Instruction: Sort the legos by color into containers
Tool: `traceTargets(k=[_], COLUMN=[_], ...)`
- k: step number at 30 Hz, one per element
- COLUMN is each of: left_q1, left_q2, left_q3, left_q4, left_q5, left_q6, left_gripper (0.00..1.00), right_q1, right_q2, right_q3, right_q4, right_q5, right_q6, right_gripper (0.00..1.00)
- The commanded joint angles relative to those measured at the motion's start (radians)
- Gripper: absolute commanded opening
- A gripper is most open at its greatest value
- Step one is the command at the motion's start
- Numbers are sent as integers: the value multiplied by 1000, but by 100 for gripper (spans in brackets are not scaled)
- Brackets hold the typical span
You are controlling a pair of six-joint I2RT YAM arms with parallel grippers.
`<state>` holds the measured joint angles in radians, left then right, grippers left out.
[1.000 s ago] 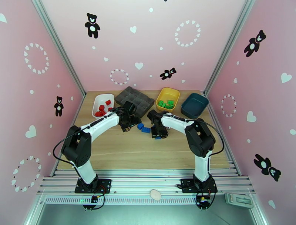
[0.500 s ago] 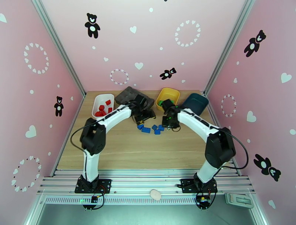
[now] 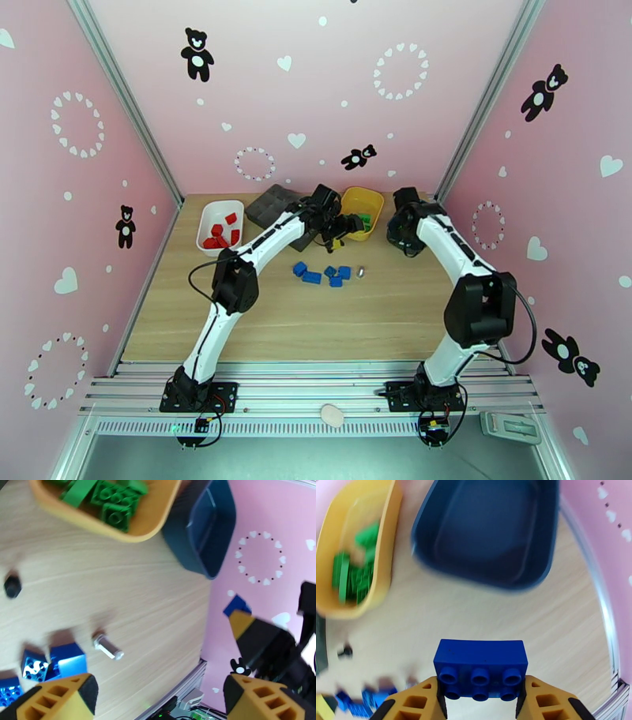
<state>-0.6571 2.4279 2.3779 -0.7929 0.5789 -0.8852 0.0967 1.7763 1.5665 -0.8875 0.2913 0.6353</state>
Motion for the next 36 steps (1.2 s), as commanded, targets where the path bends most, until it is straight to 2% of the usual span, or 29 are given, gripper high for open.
traceTargets(k=[1, 6, 13, 15, 19, 24, 29, 33, 36], left_q1=[0, 0, 8, 14, 32, 56, 74, 88, 102], left_q2=[23, 17, 4, 0, -23, -79, -159, -243, -313], left_q3=[51, 35, 27, 26, 19, -28, -117, -235, -354], left_q4=[-54, -69, -99, -113, -146, -169, -193, -203, -178], left_q5=[44, 43, 25, 12, -39, -126, -260, -386, -434], left_q6=[-15, -1, 24, 32, 56, 83, 100, 98, 90], left_gripper=[89, 89, 89, 89, 89, 89, 89, 89, 89], right_q1=[-25, -48, -96, -104, -108, -107, -94, -45, 7], right_q2=[80, 164, 289, 329, 382, 354, 288, 220, 164], right_q3=[60, 139, 269, 317, 397, 393, 347, 280, 214], right_q4=[7, 15, -10, -29, -64, -50, -39, -22, 6], right_q5=[47, 63, 8, -15, -65, -121, -172, -217, -250], right_q6=[-16, -22, -23, -30, -55, -57, -61, -75, -75], right_gripper=[32, 33, 36, 40, 55, 61, 62, 60, 60])
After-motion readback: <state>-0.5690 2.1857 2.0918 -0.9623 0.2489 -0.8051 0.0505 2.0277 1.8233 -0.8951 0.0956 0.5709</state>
